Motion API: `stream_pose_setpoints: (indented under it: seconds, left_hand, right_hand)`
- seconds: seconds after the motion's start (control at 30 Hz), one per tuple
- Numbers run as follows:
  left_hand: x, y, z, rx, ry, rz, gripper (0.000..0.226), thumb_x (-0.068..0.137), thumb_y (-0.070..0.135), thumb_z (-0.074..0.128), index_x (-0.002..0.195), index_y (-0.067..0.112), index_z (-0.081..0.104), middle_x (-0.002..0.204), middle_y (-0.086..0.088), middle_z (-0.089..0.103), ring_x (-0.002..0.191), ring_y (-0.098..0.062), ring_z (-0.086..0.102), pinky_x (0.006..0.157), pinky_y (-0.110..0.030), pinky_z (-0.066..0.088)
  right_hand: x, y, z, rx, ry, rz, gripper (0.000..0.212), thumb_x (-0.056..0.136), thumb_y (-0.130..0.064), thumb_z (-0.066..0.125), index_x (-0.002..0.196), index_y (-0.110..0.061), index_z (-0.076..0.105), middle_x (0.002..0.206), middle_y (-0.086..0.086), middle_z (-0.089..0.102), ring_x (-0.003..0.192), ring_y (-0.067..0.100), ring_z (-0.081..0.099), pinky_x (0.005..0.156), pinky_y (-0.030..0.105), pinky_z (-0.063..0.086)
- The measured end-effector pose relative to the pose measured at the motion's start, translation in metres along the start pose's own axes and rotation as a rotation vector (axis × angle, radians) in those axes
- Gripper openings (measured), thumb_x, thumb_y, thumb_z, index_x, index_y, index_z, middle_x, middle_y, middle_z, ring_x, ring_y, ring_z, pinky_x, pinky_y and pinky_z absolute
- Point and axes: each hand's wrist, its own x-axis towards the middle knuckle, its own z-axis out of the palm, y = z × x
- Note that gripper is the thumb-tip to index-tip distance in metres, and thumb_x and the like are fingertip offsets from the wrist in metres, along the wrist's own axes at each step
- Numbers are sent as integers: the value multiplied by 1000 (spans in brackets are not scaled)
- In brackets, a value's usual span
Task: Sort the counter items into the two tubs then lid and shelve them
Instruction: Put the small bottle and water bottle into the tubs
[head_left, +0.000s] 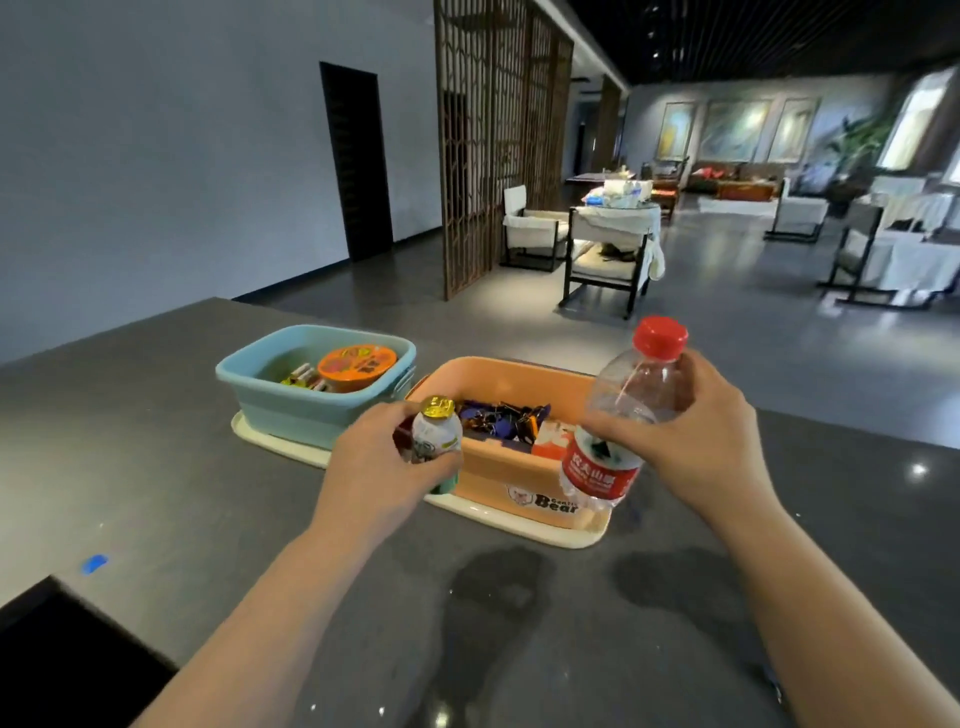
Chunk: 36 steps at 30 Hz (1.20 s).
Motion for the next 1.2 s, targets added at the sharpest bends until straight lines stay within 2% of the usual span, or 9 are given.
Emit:
stream_pose_setpoints:
  seconds: [0.17, 0.27, 0.37, 0.5, 0.63, 0.8, 1.0, 1.13, 1.2]
  left_hand:
    - [71, -24, 8, -30, -23, 54, 46, 62, 42, 82, 102, 34, 60, 91, 20, 62, 87, -1, 57, 66, -15, 41]
    - [107, -40, 19, -87, -90, 69, 50, 58, 35, 86, 93, 43, 52, 85, 24, 60, 83, 10, 56, 62, -13, 40]
    - [141, -57, 38, -111, -179, 85, 52, 56, 35, 86, 92, 40, 49, 83, 21, 62, 81, 15, 54, 55, -11, 41]
    - [178, -74, 63, -54, -354, 169, 49, 56, 40, 83, 90, 41, 48, 80, 23, 62, 78, 13, 55, 57, -15, 41]
    - [196, -88, 85, 44, -563, 279, 48, 56, 43, 74, 97, 45, 48, 90, 23, 61, 83, 2, 58, 71, -29, 52]
    - [202, -104, 103, 246, -825, 437, 51, 58, 44, 70, 108, 41, 59, 101, 21, 64, 95, -3, 57, 78, -27, 49]
    - [209, -119, 107, 409, -739, 398, 55, 64, 58, 64, 114, 38, 52, 100, 14, 65, 92, -12, 60, 75, -31, 51]
    - [205, -118, 117, 448, -645, 418, 42, 63, 62, 66, 89, 31, 55, 83, 11, 59, 79, -15, 57, 67, -31, 47]
    - [204, -120, 121, 438, -588, 416, 43, 64, 64, 68, 89, 30, 57, 87, 11, 56, 81, -14, 56, 69, -29, 43]
  right_hand:
    - [50, 1, 42, -41, 83, 20, 70, 47, -60, 79, 108, -35, 54, 91, -24, 60, 81, -12, 56, 62, 9, 37]
    - [72, 7, 68, -74, 118, 49, 68, 48, -58, 79, 106, -35, 54, 91, -23, 61, 83, -8, 56, 63, 11, 38]
    - [82, 16, 92, -114, 168, 105, 69, 50, -58, 80, 109, -34, 54, 93, -22, 61, 86, -6, 57, 65, 13, 39]
    - [89, 25, 115, -147, 232, 181, 68, 50, -60, 79, 108, -37, 55, 96, -20, 64, 88, -3, 60, 71, 18, 45]
    - [96, 27, 129, -143, 309, 211, 55, 48, -60, 79, 94, -51, 50, 87, -36, 60, 89, -21, 54, 67, 10, 37]
    - [96, 30, 140, -129, 305, 211, 59, 51, -57, 81, 102, -46, 53, 98, -35, 61, 90, -14, 59, 67, 8, 41]
    - [96, 38, 154, -126, 227, 227, 59, 54, -57, 80, 104, -40, 55, 97, -22, 67, 90, -3, 64, 75, 23, 51]
    - [95, 41, 166, -110, 207, 228, 60, 55, -55, 82, 107, -39, 56, 97, -21, 67, 91, -4, 63, 74, 18, 50]
    - [96, 44, 169, -108, 182, 245, 60, 55, -54, 82, 106, -39, 56, 97, -23, 67, 91, -7, 62, 72, 15, 48]
